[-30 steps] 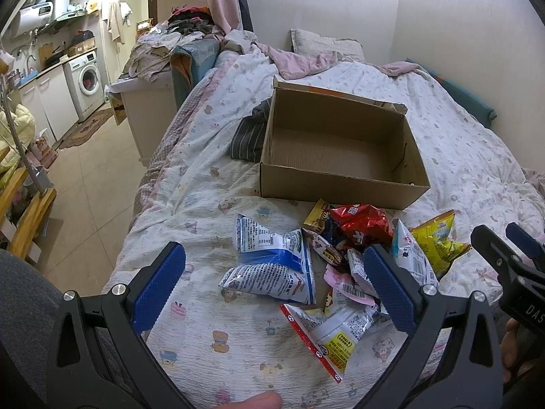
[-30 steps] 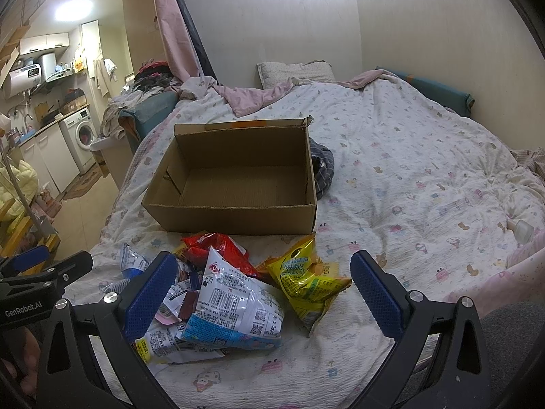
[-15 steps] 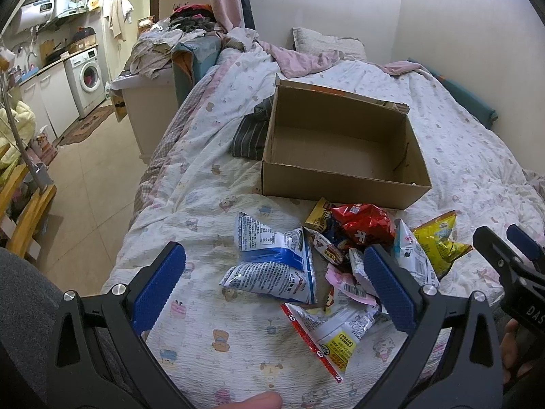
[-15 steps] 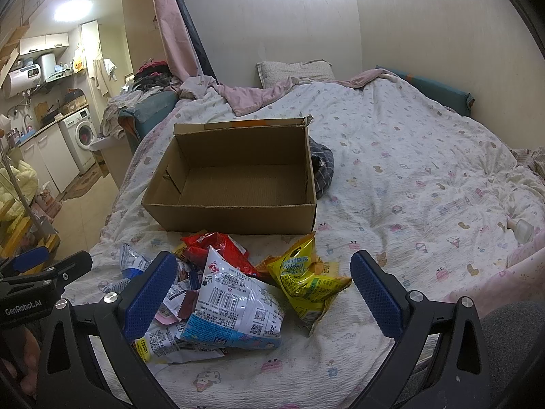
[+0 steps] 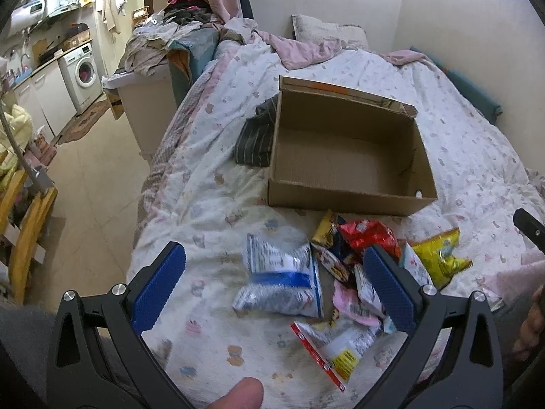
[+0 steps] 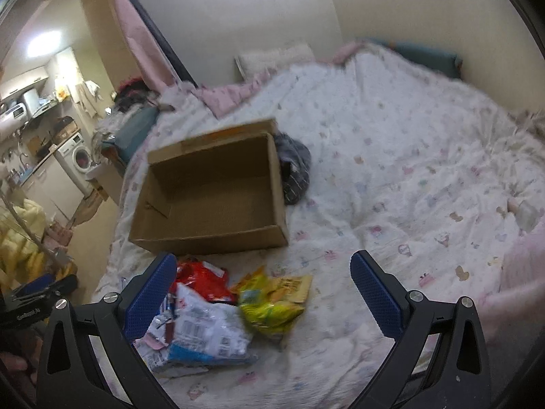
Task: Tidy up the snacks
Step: 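Grasp the yellow chip bag with the right gripper while the left gripper grasps the blue-white bag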
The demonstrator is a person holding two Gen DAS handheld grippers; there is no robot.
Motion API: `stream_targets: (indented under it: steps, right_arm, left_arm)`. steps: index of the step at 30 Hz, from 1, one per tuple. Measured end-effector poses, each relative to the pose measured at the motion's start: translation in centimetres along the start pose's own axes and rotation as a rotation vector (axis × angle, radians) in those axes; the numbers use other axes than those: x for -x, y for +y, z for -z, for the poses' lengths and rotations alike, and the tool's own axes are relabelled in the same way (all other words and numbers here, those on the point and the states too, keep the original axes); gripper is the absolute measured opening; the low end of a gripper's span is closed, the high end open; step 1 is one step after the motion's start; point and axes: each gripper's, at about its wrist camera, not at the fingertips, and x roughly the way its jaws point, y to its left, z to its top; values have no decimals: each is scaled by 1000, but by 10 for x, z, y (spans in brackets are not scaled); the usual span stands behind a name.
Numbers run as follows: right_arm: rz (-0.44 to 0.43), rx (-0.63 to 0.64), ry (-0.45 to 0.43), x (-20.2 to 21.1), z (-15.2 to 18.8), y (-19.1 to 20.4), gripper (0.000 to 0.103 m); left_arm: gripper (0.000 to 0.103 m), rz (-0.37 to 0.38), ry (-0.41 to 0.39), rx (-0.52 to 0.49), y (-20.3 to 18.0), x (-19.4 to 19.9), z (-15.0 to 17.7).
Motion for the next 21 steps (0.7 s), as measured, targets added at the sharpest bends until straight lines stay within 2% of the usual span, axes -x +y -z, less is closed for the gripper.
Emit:
stream_targets:
  steps: [3,6,8,10,16,18,21]
  right_arm:
    - [-41,-75,145,-24,-16,-27,103]
    - [-99,-210,364,-68,-16,-57,103]
    - [-132,-287,464,-90,-7,-69,103]
    - [-151,-318,517,-103,1,-70,103]
    - [-166,-59,571,-122,17,-21,103]
    - [-121,40,572,-128,22,-5,102]
    - [-18,164,571,-137,30,7,95]
  left_arm:
    - [103,-3,22,-1,2,-6,-17]
    - [103,6,60,9,1,-16,-26]
    - [103,6,94,15,5,-27,-33]
    - [103,1,129,14,6,-40,-37]
    - [103,-6,232,50,17,-73,-31]
    - [103,-3,265,68,21,-81,-27]
    - [103,1,297,105,29,-87,-24]
